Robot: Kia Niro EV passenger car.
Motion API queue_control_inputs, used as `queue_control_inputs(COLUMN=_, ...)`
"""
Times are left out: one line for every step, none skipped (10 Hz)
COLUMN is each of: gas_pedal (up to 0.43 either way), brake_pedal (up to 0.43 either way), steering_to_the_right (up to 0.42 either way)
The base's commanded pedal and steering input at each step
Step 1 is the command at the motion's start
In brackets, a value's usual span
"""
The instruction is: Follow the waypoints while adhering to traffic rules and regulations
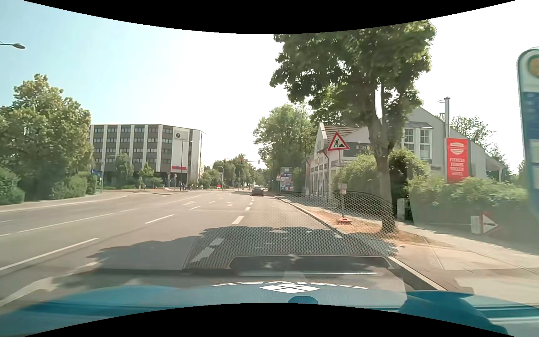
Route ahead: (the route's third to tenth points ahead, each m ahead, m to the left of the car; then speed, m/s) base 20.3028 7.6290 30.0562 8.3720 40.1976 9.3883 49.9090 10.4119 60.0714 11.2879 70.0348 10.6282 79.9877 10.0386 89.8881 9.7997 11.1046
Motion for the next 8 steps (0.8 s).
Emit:
queue_control_inputs(gas_pedal=0.130, brake_pedal=0.000, steering_to_the_right=-0.012)
queue_control_inputs(gas_pedal=0.130, brake_pedal=0.000, steering_to_the_right=-0.012)
queue_control_inputs(gas_pedal=0.130, brake_pedal=0.000, steering_to_the_right=-0.012)
queue_control_inputs(gas_pedal=0.130, brake_pedal=0.000, steering_to_the_right=-0.015)
queue_control_inputs(gas_pedal=0.130, brake_pedal=0.000, steering_to_the_right=-0.016)
queue_control_inputs(gas_pedal=0.130, brake_pedal=0.000, steering_to_the_right=-0.017)
queue_control_inputs(gas_pedal=0.130, brake_pedal=0.000, steering_to_the_right=-0.017)
queue_control_inputs(gas_pedal=0.130, brake_pedal=0.000, steering_to_the_right=-0.017)
